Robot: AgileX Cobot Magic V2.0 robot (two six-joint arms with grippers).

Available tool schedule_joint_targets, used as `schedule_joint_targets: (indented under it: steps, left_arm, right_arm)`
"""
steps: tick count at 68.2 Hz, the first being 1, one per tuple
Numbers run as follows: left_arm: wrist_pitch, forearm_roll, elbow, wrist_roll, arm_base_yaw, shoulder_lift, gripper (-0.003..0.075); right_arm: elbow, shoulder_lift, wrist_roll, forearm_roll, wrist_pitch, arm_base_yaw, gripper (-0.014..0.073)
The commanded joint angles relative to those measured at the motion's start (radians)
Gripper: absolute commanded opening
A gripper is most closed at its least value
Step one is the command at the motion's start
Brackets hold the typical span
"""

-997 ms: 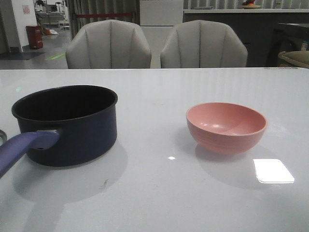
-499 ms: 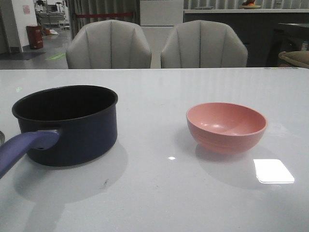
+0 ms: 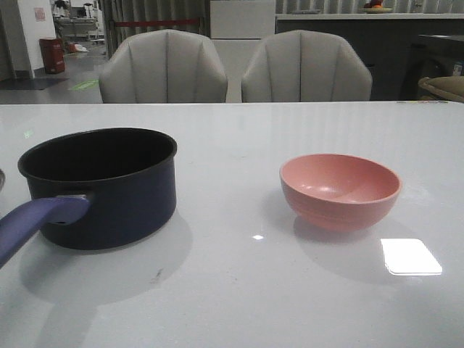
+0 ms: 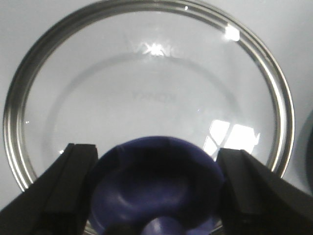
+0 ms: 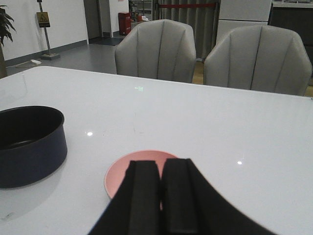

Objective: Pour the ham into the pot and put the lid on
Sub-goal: 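Grasp the glass lid knob with the left gripper and lift it, then carry the lid over the saucepan and lower it onto the rim with the left gripper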

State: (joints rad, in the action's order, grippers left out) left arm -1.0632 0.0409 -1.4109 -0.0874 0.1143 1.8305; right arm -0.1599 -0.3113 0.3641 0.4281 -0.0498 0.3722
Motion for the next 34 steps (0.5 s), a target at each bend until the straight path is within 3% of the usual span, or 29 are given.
schedule_joint_targets:
  steps: [1,17,34]
  left_arm:
    - [0.01,0.02,-0.092,0.02,-0.009,-0.105,0.0279]
    - [-0.04,0.056,-0.244,0.077,-0.133,-0.146,0.0279]
    - [-0.051,0.056,-0.303,0.078,-0.368,-0.097,0.0279]
  right_arm:
    - [-0.026,-0.003,0.008,-0.001,-0.085,0.003,0.0146]
    - [-0.026,-0.003,0.008,-0.001,-0.085,0.003,0.0146]
    - [-0.026,-0.003,0.008,-0.001,-0.085,0.003,0.0146]
